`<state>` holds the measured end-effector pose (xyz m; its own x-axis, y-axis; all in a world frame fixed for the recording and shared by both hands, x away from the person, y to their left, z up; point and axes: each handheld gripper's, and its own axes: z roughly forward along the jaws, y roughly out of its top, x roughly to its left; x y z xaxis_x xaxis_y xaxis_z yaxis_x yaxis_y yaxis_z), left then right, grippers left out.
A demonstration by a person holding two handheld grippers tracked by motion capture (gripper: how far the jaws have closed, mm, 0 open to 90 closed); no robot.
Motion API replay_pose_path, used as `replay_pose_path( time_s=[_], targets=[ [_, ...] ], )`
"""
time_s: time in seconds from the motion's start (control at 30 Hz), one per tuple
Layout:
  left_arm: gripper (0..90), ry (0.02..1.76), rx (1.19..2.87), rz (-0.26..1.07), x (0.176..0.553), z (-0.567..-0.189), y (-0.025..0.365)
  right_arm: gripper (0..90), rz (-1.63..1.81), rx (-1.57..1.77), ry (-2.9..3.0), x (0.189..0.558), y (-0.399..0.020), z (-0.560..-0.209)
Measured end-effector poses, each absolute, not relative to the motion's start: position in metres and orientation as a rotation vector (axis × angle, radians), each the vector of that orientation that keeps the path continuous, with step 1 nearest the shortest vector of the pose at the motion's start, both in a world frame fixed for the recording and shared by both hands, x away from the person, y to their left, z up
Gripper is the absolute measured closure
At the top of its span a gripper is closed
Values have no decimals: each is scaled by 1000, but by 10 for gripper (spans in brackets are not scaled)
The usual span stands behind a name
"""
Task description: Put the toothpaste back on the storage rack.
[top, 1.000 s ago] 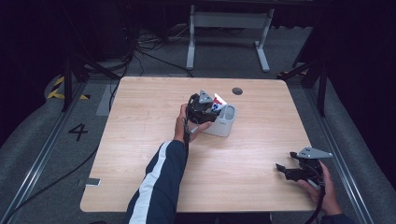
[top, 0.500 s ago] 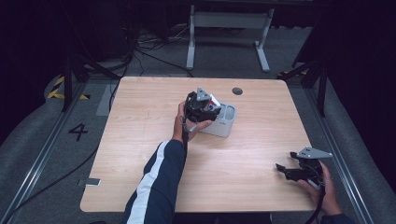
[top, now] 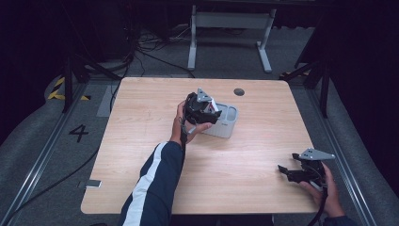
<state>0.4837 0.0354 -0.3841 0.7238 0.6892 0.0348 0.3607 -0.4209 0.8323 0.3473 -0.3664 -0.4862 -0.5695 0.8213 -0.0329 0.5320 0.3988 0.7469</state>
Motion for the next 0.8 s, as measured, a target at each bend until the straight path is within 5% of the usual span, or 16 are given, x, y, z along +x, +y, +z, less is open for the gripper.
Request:
replay_pose_path(
  time_s=[0.8],
  targets=[
    [228,730,2116,549,446,-364,70,175,992,1164,2263,347,-366,-486]
  ],
)
